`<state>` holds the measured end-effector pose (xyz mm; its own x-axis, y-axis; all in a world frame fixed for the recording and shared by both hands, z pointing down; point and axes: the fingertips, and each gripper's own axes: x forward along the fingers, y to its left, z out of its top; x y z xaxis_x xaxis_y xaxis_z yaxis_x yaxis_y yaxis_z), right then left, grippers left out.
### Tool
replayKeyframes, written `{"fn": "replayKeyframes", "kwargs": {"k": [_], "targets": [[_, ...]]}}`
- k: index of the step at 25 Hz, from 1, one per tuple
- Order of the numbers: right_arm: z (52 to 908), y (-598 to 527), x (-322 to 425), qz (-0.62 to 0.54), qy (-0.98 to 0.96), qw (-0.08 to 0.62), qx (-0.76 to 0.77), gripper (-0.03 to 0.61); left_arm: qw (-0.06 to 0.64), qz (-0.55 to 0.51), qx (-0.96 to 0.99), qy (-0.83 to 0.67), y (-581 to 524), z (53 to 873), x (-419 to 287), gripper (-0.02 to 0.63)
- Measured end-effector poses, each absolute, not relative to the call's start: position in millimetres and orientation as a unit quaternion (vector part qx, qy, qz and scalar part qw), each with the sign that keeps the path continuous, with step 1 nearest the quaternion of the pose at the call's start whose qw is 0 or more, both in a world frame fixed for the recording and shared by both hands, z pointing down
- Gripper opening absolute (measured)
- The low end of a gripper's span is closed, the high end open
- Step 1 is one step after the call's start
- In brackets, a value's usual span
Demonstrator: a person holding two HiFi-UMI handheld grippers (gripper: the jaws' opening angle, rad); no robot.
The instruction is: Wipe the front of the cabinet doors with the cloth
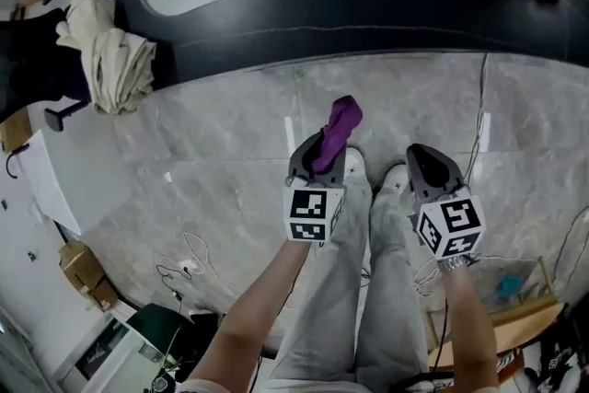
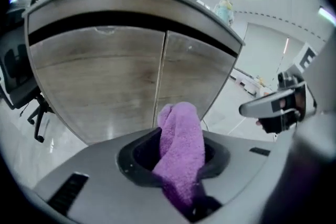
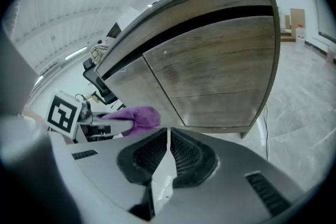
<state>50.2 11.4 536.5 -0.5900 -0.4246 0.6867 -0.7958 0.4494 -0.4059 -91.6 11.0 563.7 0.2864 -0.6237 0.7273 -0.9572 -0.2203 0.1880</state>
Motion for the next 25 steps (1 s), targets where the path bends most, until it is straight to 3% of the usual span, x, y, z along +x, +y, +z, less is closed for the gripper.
{"fn": "replayKeyframes", "kwargs": {"k": [10, 20, 25], "targets": [[494.1, 32.5, 68.8, 0.336, -0.832, 0.267, 0.351, 0.035, 0.294, 0.177, 0.717, -0.606, -16.9, 446.1, -92.1, 0.112], [507.8, 40.1, 41.5, 0.333, -0.807, 0.265, 0.409, 0.035, 0.228, 0.135, 0.8, -0.538, -52.3, 423.0, -101.3, 0.112], [517.1, 59.7, -10.1, 0.372, -0.773, 0.235, 0.457, 0.035, 0.2, 0.152, 0.849, -0.464, -50.2, 419.3, -108.8, 0.112]]}}
